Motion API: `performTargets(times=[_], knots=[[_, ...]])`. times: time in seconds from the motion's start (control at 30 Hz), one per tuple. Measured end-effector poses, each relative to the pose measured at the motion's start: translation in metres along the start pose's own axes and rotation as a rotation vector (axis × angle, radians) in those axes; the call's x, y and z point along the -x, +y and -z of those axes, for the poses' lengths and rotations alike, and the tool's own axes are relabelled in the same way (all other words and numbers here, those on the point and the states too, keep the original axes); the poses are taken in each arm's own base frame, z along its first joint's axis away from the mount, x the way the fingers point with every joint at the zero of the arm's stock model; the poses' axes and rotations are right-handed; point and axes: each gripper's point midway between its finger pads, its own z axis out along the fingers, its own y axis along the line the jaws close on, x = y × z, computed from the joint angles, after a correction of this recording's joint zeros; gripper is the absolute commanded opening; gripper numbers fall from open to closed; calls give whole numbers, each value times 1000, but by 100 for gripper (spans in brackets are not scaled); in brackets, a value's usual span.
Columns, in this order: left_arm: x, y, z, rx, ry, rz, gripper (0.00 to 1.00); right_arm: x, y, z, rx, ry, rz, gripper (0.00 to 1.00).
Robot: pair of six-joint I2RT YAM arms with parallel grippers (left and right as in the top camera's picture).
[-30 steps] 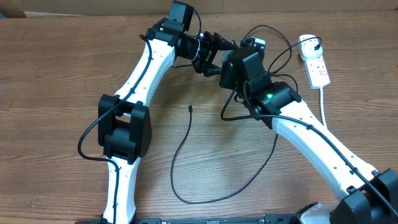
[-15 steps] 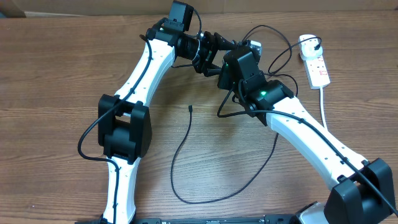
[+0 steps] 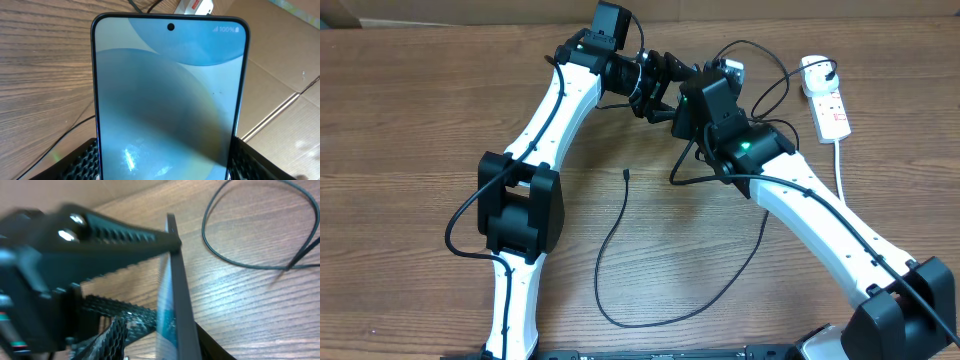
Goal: Plug charger to phone and switch on socket
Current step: 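Hold the phone with both grippers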
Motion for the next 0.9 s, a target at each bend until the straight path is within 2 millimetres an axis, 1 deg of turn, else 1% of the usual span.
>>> performTargets(times=[0.07,0.3,0.6,0.8,0.9], knots=[[0,0,0,0,0,0,57,4,3,3,7,-7,-3,38],[0,0,0,1,-1,0,57,1,5,3,19,11,-1,37],[1,0,0,2,-3,1,57,-2,3,3,14,26,2,31],[1,0,0,2,-3,1,57,-2,3,3,13,25,0,30],[1,0,0,1,-3,0,57,-1,3,3,16,22,0,28]])
